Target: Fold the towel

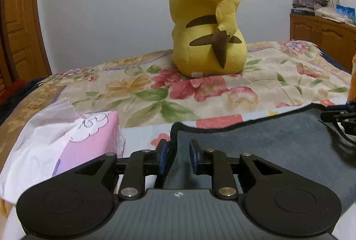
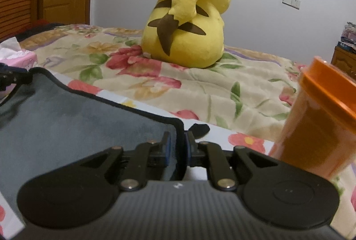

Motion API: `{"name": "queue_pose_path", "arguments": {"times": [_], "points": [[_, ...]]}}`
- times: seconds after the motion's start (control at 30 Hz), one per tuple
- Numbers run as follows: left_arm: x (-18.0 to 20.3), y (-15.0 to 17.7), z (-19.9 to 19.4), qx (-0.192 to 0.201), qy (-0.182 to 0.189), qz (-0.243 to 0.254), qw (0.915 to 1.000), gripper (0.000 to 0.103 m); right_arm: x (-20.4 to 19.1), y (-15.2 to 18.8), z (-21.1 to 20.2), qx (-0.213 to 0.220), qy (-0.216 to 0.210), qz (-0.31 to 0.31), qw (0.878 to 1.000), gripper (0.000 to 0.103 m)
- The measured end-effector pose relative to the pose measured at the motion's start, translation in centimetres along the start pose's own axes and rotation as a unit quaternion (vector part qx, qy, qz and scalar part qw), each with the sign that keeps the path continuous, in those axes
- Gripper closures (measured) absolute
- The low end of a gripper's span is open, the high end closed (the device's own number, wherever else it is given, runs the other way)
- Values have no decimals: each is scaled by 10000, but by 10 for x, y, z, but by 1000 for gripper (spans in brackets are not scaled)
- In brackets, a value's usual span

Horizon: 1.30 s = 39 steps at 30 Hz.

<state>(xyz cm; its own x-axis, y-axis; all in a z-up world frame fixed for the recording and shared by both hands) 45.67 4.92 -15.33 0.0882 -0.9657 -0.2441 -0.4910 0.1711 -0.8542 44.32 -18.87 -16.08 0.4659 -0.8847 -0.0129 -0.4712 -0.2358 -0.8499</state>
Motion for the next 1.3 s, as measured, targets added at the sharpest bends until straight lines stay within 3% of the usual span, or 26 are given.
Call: {"name": "queue_pose_path", "arguments": {"times": [0.03,0.07,0.1,0.27,0.8,1.3], "points": [[1,2,-3,0,10,31,10000,77,-1,0,-1,6,-10,6,10000,78],[2,4,-5,1,18,62,10000,76,-3,-1,-5,42,-32,21,10000,62],[3,6,-8,-4,27,97,9999,76,-5,-1,-8,75,-75,43,9999,55],[5,17,-22,-59,67,218,9997,68,-16,3,-21,93,-269,202,9994,55],[10,51,-59,-481,149,412,9979,52,-46,35,-47,-231,-313,445,9983,48],[5,46,-96,-496,120,268,9983,35,-60,37,-82,-194,-295,566,9978,40]]}}
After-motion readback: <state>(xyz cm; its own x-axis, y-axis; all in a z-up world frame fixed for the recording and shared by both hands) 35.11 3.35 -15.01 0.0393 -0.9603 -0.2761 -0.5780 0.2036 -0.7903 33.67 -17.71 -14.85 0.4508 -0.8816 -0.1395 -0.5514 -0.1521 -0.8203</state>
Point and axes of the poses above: each gripper's, at about its wrist camera, not at the fingertips, and z roughly the way its jaws point, x to its right, y to its underside, the point moved 8 cm from there along z, roughly the way its jaws point, and after that the axes turned 15 degrees about -y, right-handed, at the moved point
